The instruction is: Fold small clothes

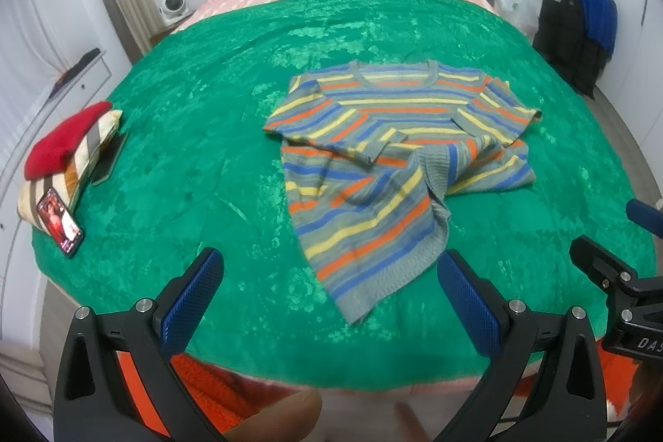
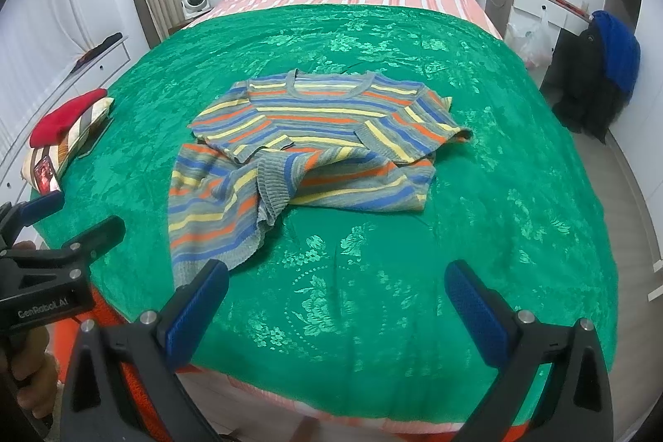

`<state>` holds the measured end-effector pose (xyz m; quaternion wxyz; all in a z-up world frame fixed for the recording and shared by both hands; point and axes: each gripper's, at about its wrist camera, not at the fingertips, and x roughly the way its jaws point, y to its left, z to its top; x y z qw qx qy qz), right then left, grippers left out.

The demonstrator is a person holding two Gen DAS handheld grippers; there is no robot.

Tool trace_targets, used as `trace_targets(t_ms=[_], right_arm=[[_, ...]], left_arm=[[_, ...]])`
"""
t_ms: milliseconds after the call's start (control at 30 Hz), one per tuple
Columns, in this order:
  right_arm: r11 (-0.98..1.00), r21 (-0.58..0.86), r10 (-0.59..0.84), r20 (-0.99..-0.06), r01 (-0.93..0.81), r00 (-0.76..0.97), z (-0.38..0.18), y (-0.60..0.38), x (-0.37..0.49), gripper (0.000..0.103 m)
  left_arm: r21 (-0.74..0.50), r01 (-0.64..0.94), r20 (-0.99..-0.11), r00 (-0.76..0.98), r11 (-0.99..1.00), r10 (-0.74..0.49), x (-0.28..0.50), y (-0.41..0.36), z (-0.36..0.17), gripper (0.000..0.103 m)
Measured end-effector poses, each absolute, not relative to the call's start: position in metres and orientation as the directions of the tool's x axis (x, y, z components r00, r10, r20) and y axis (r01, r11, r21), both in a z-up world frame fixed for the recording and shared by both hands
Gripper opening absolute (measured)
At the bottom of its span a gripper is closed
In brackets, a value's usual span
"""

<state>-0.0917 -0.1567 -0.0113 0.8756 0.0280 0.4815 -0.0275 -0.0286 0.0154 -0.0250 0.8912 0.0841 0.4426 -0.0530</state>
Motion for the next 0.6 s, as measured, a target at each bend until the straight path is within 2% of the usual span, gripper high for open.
trace_targets(t_ms=[600], right_arm=[[0.997,0.018,-0.027,-0.843,0.078,0.537,-0.0154,-0.1613,-0.0905,0.103]], left_arm=[[0.139,0.178,-0.774,0.634,0.974,-0.005,-0.0241,0.0166,-0.0291,0.103]])
